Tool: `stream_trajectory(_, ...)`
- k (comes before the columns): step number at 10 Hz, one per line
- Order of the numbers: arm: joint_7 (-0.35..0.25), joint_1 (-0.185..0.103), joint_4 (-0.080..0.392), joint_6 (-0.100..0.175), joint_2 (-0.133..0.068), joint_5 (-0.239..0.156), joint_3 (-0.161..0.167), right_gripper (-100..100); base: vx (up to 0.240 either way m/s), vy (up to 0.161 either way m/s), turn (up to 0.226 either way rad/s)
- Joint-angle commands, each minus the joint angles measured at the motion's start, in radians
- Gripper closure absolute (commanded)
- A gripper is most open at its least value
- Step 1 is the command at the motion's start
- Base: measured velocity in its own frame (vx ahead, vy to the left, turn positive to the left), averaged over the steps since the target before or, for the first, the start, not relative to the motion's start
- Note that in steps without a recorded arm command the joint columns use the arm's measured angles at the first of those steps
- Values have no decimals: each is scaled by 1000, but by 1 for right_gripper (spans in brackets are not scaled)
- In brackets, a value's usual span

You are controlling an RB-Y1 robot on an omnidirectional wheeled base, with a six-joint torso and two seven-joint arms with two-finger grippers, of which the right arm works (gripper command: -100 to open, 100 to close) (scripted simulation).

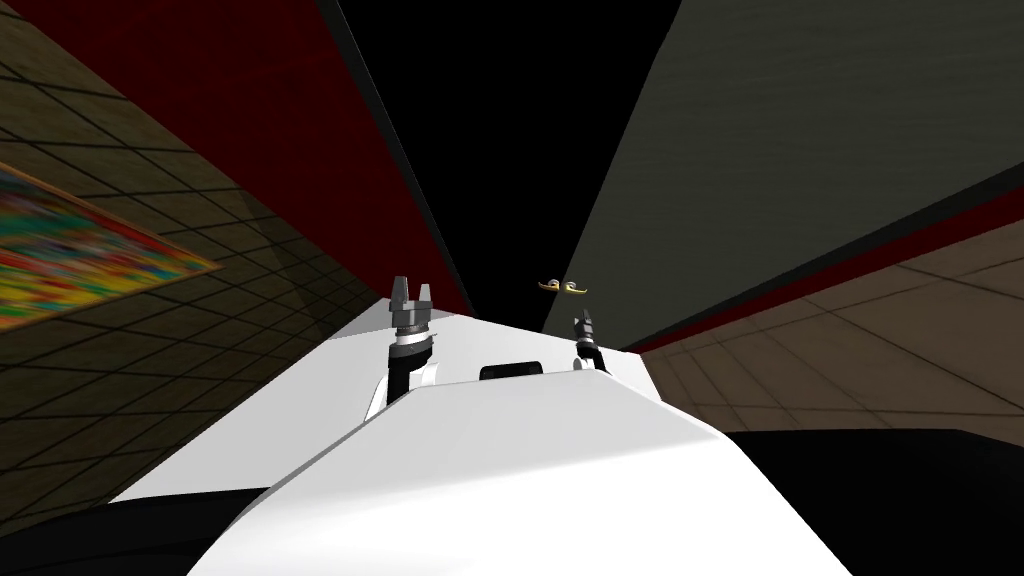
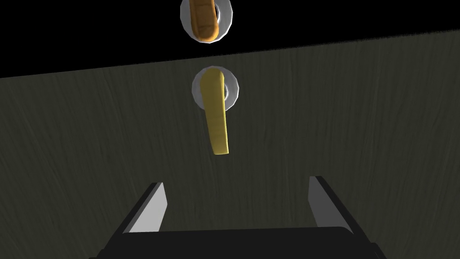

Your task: Pull the door open

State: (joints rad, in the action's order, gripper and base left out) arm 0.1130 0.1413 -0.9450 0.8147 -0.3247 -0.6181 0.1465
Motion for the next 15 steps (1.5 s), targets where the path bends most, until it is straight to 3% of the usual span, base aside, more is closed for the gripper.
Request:
stream_trajectory(1,-1,-7,39,14,-8,-17,4,-100,119,-31,56)
stream_trajectory(6,-6,-28,100,30,-19,-38,10,-100,70,-15,42)
stream_trajectory(7,-13,-2,132,37,-42,-50,-18,-100,56,-16,-105)
stream_trajectory(10,-15,7,142,39,-50,-55,-28,-100,48,-9,-27)
stream_trajectory(12,-24,31,176,46,-73,-67,-60,-100,93,-52,-47)
stream_trajectory(15,-31,27,188,50,-74,-66,-67,-100,143,-97,17)
